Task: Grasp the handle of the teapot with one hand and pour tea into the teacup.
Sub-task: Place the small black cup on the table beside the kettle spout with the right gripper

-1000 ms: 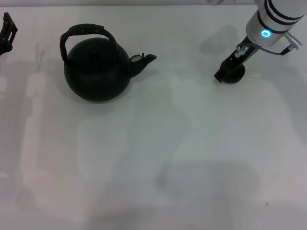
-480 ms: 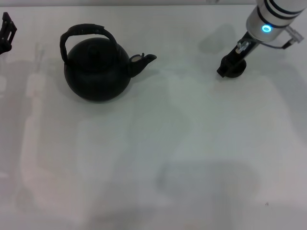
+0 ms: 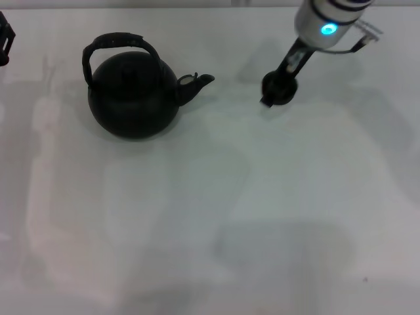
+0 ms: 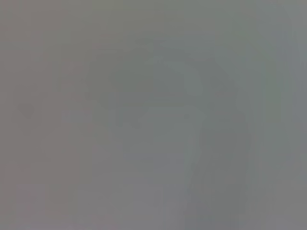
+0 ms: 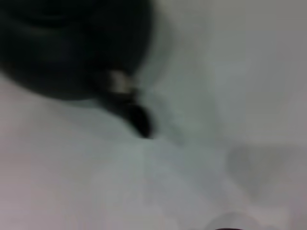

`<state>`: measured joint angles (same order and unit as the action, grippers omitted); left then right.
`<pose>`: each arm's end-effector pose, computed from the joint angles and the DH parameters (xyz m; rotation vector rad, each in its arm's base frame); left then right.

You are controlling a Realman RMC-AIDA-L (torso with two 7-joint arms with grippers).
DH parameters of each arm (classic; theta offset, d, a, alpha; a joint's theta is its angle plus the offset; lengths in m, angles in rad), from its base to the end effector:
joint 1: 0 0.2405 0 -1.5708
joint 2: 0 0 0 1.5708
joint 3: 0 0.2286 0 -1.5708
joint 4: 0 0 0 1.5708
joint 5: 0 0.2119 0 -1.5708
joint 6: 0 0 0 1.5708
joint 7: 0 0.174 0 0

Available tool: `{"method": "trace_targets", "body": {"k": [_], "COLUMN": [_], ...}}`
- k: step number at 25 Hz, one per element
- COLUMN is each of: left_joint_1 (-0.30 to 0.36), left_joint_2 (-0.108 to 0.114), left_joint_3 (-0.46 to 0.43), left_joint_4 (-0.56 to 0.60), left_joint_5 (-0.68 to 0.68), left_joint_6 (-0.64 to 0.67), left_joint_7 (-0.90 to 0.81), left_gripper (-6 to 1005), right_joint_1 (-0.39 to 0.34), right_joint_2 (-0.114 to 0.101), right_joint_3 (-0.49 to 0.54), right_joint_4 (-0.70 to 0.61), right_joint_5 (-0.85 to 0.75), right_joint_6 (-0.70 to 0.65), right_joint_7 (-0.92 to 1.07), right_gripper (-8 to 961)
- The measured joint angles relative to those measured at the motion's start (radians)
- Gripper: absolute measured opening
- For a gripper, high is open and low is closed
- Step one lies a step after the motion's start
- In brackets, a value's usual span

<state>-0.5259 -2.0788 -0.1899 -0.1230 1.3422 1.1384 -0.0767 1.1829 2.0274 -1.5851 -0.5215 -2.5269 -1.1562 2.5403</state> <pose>-0.3263 0.3640 0.0155 -1.3980 -0.6468 -0.6204 0.1428 0.4193 -0.0795 -2.5858 0.6424 -0.7616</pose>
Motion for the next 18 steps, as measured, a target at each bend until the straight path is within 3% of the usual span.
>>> {"method": "trace_targets", "body": {"k": [10,18], "left_joint_1": [-0.006,-0.003], "left_joint_2": [0.002,0.001], "left_joint_3": [-0.002,-0.002], "left_joint_4": [0.013,0.013], "left_joint_5": [0.0,0.0], "left_joint_6": [-0.001,-0.001], "left_joint_7": [0.0,0.0], "left_gripper": [827,827], "right_joint_1": [-0.005,-0.022], "right_joint_2": [0.001,0.001], "right_joint_3": [-0.353,-0.479], "right_joint_4": [-0.089,-0.103], "right_joint_5": [0.239,0.303], "right_joint_6": [0.007,0.073], "right_joint_7": [0.005,0.005], "right_gripper": [728,728]}}
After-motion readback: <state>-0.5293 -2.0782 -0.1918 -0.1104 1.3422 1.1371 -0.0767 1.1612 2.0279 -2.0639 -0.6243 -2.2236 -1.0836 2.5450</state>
